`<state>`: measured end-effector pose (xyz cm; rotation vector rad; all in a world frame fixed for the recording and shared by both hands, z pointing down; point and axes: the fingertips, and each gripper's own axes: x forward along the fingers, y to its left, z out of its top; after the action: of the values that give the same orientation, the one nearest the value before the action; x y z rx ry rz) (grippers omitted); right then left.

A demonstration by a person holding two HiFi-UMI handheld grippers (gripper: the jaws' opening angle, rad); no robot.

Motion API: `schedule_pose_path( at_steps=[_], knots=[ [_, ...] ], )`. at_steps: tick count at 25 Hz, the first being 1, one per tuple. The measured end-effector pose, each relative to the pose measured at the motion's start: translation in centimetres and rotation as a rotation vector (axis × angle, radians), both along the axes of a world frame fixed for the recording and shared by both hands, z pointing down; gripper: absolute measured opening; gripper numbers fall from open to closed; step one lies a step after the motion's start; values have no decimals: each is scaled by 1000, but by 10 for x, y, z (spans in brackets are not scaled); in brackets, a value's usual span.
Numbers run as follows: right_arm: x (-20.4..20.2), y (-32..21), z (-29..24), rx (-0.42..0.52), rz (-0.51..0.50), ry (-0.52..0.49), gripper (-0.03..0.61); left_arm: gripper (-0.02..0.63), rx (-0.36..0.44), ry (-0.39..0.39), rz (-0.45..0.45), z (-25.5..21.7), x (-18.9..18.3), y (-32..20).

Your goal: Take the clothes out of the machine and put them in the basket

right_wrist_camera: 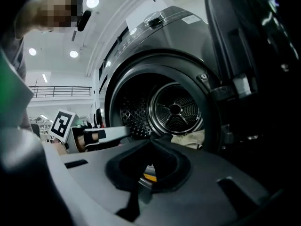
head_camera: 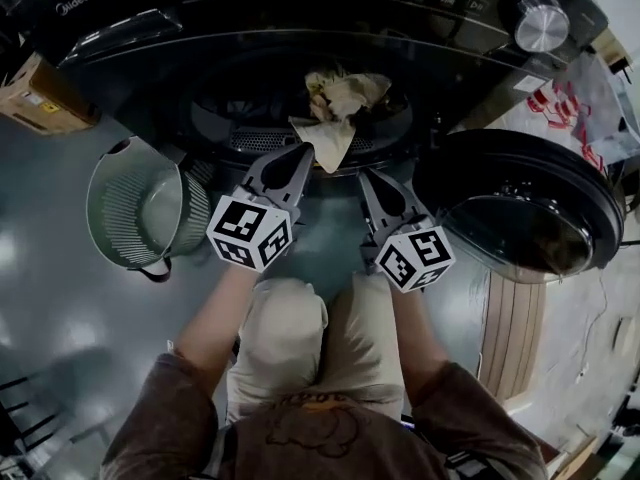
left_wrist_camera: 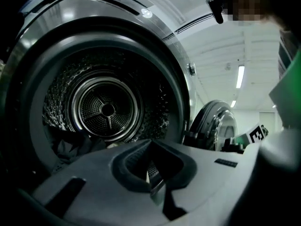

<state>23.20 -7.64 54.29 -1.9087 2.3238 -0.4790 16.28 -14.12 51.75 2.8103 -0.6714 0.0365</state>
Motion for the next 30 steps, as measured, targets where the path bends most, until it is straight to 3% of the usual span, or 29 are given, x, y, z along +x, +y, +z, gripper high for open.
schedule_pose_path(
  at_steps=[12,14,18,25,30],
  knots=[
    [2,12,9,7,-6,21,-3,3,65,-24,-15,6,1,12],
    [4,13,10,6,-3,26,-3,119,60,-12,-3,5,5,11],
    [7,15,13,-1,2,31,-3,152,62,-13,18,6,13,10],
    [9,15,15,-9,1,33,-3,382,81,-44,50,13,28,-3],
    [8,17,18,-18,8,30,-3,420,86,-97,64,27,39,-18]
  ],
)
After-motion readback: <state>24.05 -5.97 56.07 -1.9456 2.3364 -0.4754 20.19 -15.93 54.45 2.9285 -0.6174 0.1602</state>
